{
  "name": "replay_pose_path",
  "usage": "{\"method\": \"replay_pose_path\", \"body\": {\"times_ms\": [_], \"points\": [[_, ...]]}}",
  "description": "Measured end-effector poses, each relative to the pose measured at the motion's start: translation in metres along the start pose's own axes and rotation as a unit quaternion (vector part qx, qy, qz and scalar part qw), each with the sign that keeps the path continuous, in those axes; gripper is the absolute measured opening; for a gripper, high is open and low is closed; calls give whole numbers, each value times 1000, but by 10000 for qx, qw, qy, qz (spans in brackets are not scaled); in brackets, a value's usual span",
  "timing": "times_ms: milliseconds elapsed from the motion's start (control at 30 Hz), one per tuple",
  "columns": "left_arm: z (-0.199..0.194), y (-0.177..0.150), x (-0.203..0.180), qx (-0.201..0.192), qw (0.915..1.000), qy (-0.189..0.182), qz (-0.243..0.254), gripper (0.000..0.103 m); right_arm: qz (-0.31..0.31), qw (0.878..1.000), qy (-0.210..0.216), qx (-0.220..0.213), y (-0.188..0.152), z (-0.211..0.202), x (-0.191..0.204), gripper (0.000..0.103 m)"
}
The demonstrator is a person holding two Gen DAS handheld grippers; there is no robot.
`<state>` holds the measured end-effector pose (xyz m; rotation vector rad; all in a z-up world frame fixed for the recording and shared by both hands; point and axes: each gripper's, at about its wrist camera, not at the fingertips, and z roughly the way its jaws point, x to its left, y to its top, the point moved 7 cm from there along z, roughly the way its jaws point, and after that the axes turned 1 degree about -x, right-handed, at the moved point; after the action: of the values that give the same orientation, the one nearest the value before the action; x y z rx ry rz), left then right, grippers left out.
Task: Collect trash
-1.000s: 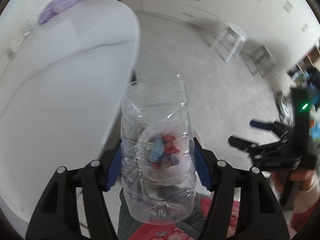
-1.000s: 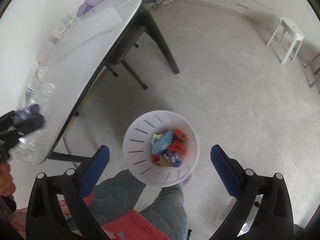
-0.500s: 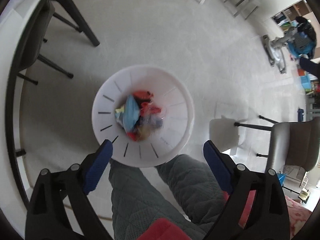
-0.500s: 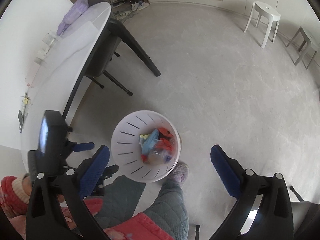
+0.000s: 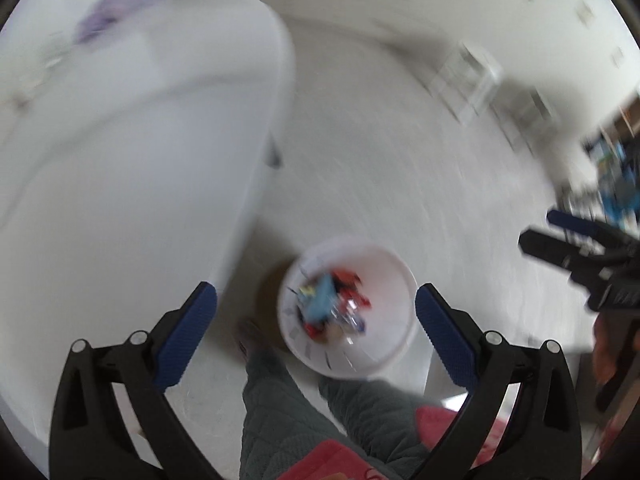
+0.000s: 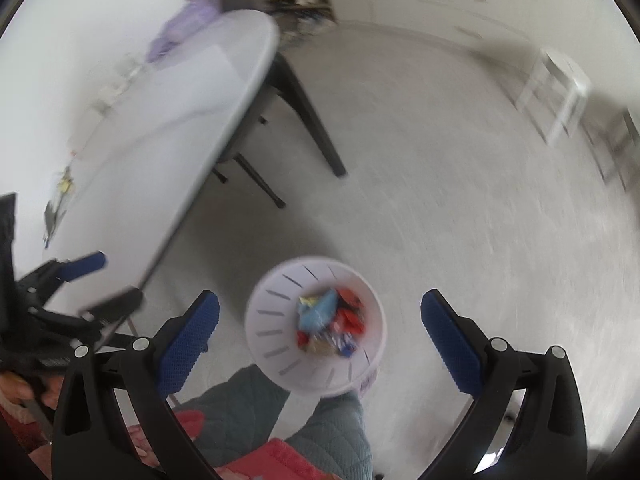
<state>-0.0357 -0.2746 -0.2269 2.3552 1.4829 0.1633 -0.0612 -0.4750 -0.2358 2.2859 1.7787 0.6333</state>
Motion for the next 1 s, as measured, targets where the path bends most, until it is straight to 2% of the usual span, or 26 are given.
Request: {"method": "replay_pose_path", "body": {"times_ms": [100,167,267,367,567,733,867,1000], "points": [[-33,12,42,-327,9974,280,-575,95,-484,9986,136,-192,30,-2,42,100],[-55,15,73,-545,9928,534,-918,95,-777,9961,234,-351,50,-4,72,100],[-75,12,108,-739,9852,856,-1290,95,-1076,9924,396,-437,68,-3,110,100],[-85,6,134,-792,9794,1021,-1555,95,-1346,9884,530,-452,78,2,147,100],[-96,2,161,-919,9744,1283,-1604,95,-1689,9829,654,-326,86,12,201,100],[-128,19,180,-1287,9675,1369,-1695,95,-1692,9824,627,-493,100,2,228,100],[-164,40,206,-1729,9560,1586,-1760,95,-1665,9811,538,-831,122,-19,248,100],[-200,56,224,-2061,9472,1750,-1722,95,-1728,9738,691,-1310,145,-56,273,100]]}}
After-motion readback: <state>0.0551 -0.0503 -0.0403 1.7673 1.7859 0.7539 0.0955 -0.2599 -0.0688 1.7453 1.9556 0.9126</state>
